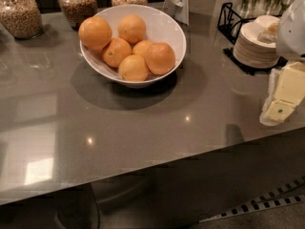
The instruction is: Pick orange from white bowl
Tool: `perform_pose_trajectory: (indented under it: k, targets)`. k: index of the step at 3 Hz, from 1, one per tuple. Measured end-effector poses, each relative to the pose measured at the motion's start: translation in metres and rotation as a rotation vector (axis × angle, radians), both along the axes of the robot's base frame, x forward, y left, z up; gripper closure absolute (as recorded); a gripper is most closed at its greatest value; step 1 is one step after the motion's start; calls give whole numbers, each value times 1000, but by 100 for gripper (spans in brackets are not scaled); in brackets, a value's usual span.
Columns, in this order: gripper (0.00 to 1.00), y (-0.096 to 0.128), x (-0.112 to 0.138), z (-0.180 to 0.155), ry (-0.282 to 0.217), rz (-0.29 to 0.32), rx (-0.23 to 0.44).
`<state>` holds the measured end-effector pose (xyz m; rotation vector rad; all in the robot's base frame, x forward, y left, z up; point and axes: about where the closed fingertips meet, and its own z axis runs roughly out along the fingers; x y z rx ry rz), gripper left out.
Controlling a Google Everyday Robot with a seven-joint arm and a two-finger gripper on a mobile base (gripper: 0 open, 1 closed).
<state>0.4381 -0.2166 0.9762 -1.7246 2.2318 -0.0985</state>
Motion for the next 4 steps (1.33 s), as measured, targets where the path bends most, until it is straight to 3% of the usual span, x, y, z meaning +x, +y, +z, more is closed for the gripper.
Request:
perform_pose_trajectory:
  k: [1,2,4]
  targets:
    - [0,0,0,0,0,0,0]
    - [0,11,11,2,-47,16,49]
    - [0,74,85,3,-182,88,206]
